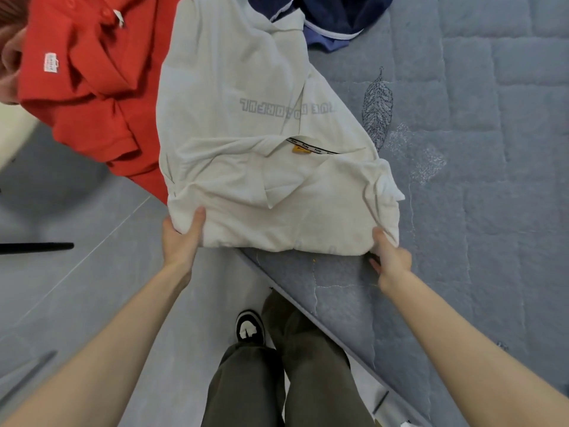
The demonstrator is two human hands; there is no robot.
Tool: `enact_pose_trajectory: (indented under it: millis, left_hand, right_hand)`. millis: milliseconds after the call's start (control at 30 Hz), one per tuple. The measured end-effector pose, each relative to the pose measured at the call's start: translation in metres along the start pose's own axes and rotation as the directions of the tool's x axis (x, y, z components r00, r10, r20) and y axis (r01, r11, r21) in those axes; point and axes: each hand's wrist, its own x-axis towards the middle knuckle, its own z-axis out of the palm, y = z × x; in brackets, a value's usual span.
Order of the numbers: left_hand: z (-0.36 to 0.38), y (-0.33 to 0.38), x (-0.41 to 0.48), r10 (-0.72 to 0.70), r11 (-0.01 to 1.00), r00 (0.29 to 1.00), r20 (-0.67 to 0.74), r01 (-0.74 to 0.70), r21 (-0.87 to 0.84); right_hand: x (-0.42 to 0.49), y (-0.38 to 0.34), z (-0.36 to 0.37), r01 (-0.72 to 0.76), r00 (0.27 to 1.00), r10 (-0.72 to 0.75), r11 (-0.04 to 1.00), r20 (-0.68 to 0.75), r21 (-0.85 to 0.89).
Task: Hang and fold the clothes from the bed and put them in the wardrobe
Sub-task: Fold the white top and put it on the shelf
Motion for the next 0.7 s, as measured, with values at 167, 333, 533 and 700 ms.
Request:
enact_pose_trajectory:
  millis: [167, 333, 533, 700]
  left_hand:
    - [-0.008, 0.016, -0.021, 0.087, 0.996, 0.996, 0.024, -0.086, -0.032]
    - [-0.027, 0.037, -0.056, 0.05, 0.986, 0.997, 0.063, -0.039, -0.164]
    - [-0.07, 0.022, -0.101, -0.193, 0.957, 0.98, 0.044, 0.198, -0.212]
    - [-0.081, 0.021, -0.146, -0.387, 0.882, 0.911, 0.14, 0.41, -0.232]
  right_hand:
    - [-0.025, -0.016, -0.003, -0.076, 0.98, 0.011, 0.943, 0.197, 0.324]
    - [-0.068, -0.025, -0.017, -0.121, 0.972, -0.001, 0.853, 0.233, 0.508]
    - [-0.119, 0.001, -0.079, -0.111, 0.99, 0.046, 0.845, 0.137, 0.523]
    - [-0.152, -0.004, -0.122, -0.228, 0.959, 0.08, 0.787, 0.271, 0.574]
